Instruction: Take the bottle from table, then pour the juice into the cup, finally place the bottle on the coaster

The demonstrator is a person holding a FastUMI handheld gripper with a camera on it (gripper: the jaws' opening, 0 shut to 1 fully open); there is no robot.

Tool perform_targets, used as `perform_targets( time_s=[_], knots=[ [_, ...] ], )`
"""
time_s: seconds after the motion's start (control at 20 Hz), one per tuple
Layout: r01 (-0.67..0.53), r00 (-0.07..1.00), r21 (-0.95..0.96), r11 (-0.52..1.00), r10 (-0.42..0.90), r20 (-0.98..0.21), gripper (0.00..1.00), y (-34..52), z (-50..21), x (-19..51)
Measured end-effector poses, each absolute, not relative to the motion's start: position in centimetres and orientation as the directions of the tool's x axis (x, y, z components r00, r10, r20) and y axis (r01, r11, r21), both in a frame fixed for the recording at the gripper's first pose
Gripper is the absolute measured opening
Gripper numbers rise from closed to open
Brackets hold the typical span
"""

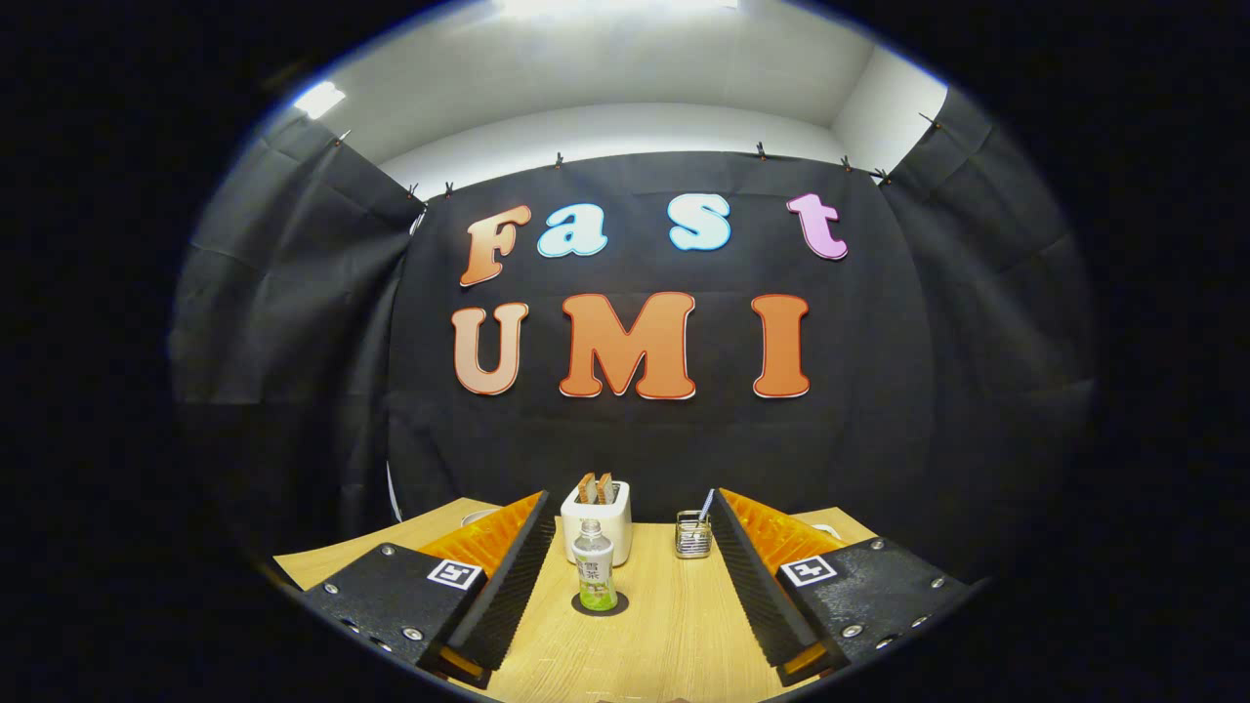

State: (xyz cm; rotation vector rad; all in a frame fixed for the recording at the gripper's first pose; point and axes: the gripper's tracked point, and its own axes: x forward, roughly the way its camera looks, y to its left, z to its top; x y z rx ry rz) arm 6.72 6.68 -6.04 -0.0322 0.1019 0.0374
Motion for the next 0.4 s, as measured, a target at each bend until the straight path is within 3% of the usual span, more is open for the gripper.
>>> perform_targets(
  time_s=[0.25, 0.4],
  knots=[
    [-0.107, 0.985, 0.076, 0.991, 0.116, -0.124, 0.96, 7.2, -7.2, 4.4],
    [-0.052, 0.995, 0.056, 0.997, 0.056, -0.082, 0.96, 4.2, -5.9, 5.1]
  ],
)
